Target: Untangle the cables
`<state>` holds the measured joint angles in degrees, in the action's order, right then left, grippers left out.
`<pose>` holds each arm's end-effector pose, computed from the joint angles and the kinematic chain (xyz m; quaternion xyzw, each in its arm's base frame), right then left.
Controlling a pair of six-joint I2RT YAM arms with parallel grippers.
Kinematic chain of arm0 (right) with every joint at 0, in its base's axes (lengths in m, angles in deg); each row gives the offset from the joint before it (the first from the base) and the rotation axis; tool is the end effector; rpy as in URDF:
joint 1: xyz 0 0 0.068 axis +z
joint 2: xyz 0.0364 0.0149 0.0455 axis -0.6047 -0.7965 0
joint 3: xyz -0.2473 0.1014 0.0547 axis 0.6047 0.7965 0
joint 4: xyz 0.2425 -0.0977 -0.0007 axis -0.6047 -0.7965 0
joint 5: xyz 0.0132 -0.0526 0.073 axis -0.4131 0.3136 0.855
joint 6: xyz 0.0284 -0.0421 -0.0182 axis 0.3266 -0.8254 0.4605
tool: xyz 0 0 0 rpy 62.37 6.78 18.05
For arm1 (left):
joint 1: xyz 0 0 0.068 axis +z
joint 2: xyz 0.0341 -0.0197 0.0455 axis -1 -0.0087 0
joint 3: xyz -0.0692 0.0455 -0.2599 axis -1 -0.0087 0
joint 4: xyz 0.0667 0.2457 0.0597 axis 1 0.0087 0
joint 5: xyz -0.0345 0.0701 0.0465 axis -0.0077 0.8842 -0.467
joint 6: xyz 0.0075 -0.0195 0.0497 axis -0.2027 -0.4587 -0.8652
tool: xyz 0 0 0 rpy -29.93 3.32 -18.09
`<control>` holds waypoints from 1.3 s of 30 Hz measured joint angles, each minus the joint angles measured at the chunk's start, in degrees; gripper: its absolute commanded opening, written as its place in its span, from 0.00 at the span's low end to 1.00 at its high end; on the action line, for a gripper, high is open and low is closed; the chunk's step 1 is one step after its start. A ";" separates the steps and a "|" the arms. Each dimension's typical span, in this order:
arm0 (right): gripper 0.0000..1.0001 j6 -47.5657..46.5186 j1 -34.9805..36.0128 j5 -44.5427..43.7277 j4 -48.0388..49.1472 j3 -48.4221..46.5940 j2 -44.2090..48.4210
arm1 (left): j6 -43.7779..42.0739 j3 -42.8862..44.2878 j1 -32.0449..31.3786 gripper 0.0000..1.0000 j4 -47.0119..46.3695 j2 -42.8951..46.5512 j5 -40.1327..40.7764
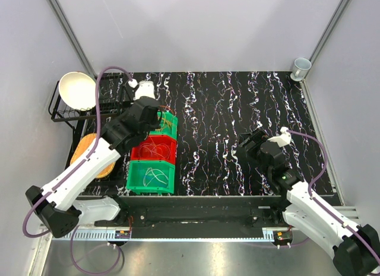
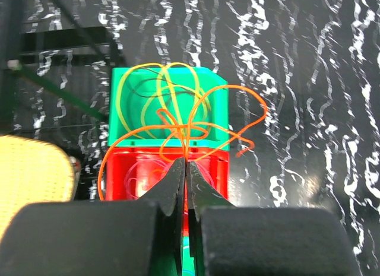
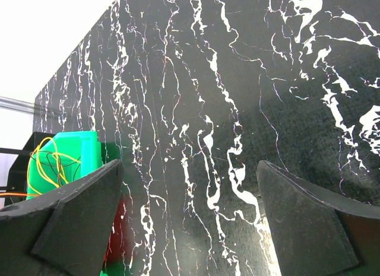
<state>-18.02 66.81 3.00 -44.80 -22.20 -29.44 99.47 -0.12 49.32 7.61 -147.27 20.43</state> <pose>0.1565 0.0720 0.2178 0.2520 0.7734 0.2159 0.5401 0.1956 -0.1402 0.3760 -0.0033 0.8690 -0.0165 0.4946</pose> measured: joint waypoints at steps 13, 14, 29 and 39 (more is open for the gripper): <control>1.00 0.00 0.00 0.04 0.28 0.00 -0.52 | 5.53 -10.27 2.51 0.00 1.88 4.94 4.13; 1.00 0.00 0.00 0.04 0.28 0.00 -0.57 | 6.27 -11.47 2.54 0.00 2.03 5.57 4.15; 1.00 0.00 0.00 0.09 0.31 0.00 -1.29 | 10.25 -17.92 2.69 0.00 1.64 16.48 5.16; 1.00 0.02 0.00 0.07 0.31 0.00 -1.53 | 8.17 -17.88 2.69 0.00 1.51 18.67 5.88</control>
<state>-17.99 66.81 3.07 -44.50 -22.20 -30.97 107.65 -18.00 52.00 9.12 -128.61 26.31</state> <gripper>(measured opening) 0.994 0.005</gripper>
